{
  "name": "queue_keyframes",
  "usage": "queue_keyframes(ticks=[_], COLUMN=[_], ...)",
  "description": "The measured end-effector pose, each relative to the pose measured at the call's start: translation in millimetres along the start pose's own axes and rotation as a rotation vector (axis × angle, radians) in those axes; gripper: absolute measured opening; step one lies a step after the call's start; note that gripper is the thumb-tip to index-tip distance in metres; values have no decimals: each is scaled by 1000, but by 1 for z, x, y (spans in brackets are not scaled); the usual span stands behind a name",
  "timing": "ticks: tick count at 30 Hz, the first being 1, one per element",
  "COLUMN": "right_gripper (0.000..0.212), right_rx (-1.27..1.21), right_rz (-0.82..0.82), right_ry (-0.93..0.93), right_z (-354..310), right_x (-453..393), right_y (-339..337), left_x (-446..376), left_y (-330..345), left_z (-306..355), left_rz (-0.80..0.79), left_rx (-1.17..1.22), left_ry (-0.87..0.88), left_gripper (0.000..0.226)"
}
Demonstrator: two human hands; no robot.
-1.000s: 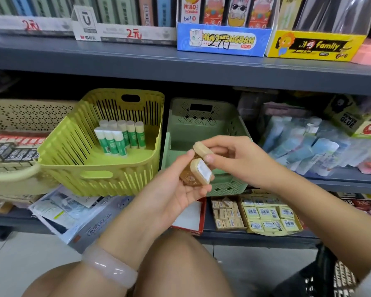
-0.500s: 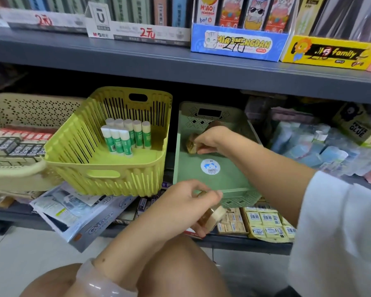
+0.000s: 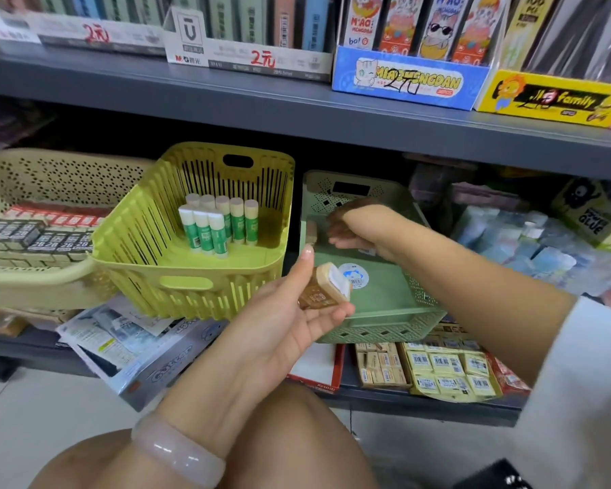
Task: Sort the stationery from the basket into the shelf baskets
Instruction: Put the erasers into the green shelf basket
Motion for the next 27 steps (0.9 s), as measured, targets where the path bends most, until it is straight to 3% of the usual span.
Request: queue_keyframes(ticks=[4,8,15,18,21,24,27], right_gripper=[23,17,19,9,5,18,34], right_rx=[55,162,311,121,-59,11,115], right_rz=[-219,-406,-397,-320,-78,77,55], right_ry=[-328,-534,-672,-558,-318,-62,56], right_z=[-12,-11,-6,-4,-1,6,10], right_x=[51,97,108,95,60,20,-11], right_y=[-17,-22,-19,-23,-34,-30,-10], left_x=[1,1,0,-3,-8,-9,-10], left_y=[3,9,15,14,11,9,8], left_z=[-3,-4,-3,-3,-2,-5,-7], left_rz=[1,-8,-28,-17,21,18,2], left_rx=[37,86,112,98,99,123,139], left_ry=[11,15,10,-6,-21,-30,-40], left_gripper=[52,49,51,45,31,23,20])
Point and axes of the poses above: each hand's wrist, its own x-axis away from the middle knuckle, its own y-axis out of the palm, z = x × y, the point moved 3 cm from there along -x, towards the middle knuckle, and after that the axes turned 4 degrees about -y, right-handed, at the moved point
